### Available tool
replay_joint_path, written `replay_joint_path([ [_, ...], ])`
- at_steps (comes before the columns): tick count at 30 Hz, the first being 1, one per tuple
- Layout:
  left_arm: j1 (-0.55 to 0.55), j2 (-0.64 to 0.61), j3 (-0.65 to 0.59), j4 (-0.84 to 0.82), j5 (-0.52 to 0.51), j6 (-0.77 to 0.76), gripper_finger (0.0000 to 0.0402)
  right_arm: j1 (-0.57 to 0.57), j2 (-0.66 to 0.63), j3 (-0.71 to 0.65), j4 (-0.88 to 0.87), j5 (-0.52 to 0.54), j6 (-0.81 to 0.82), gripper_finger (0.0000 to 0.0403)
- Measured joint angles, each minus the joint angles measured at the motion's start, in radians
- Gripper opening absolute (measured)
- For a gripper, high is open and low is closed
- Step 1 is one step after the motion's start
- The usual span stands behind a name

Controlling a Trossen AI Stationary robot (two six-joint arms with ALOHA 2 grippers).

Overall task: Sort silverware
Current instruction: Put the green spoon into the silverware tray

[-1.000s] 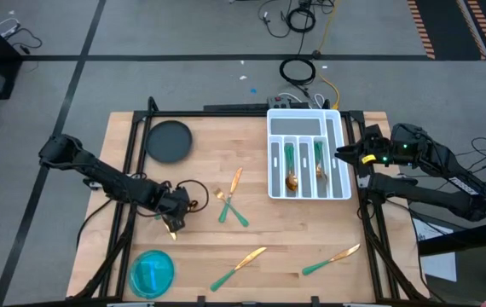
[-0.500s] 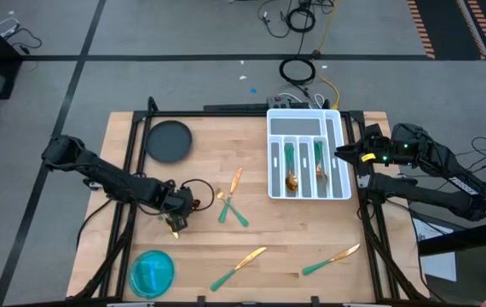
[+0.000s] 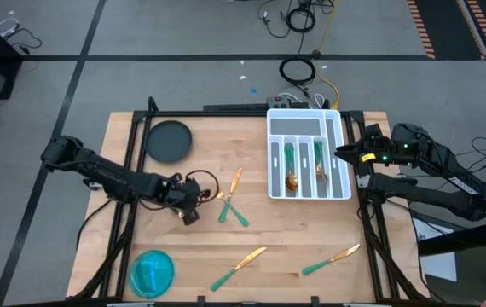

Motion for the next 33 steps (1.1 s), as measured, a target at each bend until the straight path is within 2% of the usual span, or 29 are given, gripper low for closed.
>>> replay_joint_path([
  [8, 0.048, -0.001, 0.0, 0.103, -0.137, -0.049, 0.0002, 0.0, 0.0, 0.0, 0.0, 0.0, 0.0, 0.0141],
  [14, 0.09, -0.002, 0.0, 0.127, -0.157, 0.028, 0.0002, 0.0, 0.0, 0.0, 0.0, 0.0, 0.001, 0.0141],
  [17, 0.121, -0.002, 0.004, 0.205, -0.136, 0.188, 0.0002, 0.0, 0.0, 0.0, 0.006, 0.0, 0.004, 0.0141],
  [21, 0.196, -0.002, 0.078, 0.223, -0.104, 0.401, 0.0002, 0.0, 0.0, 0.0, 0.024, -0.001, 0.015, 0.0141],
  [27, 0.336, -0.002, 0.24, 0.223, -0.027, 0.753, 0.0002, 0.0, 0.0, 0.0, 0.026, -0.001, 0.026, 0.0141],
  [33, 0.452, 0.048, 0.435, 0.23, -0.021, 1.088, 0.0002, 0.0, 0.0, 0.0, 0.052, -0.001, 0.026, 0.0141],
])
